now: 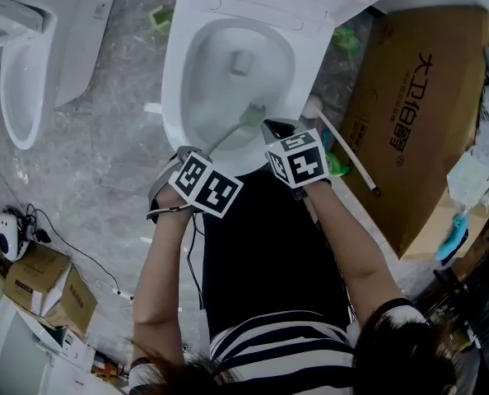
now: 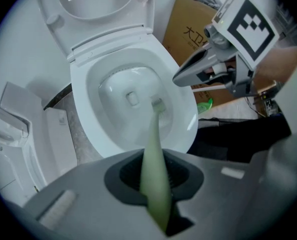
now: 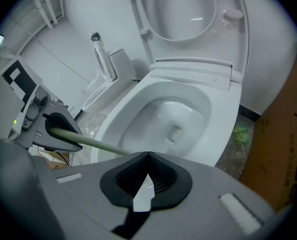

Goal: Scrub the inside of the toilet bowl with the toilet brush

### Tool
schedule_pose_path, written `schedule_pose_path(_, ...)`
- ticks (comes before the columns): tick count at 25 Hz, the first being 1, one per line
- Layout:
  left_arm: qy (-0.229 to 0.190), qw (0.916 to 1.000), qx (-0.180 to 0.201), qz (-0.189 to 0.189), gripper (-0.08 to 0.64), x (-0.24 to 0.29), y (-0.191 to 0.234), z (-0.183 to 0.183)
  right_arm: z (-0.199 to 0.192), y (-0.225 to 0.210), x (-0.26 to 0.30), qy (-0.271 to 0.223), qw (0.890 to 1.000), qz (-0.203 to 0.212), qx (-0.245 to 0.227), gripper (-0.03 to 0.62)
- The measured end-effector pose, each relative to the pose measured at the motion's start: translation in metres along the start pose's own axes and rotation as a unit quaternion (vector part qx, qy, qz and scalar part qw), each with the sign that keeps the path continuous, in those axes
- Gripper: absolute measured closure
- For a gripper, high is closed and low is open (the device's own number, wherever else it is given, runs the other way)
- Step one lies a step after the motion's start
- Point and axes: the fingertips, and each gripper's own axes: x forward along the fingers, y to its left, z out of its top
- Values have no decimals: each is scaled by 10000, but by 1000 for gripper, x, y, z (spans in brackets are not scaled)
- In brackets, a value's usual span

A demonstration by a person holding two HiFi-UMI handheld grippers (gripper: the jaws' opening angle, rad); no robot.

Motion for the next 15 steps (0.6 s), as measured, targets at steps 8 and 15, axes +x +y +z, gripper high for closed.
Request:
schedule_pose_path(8,-366,9993,-1,96,560,0,-1,45,2,-9,1,-14,10000,6,63,595)
schedule_pose_path(15,-660,9973,-273,163,560,5,4,75,2,-14,4,-1,10000,21,36,595)
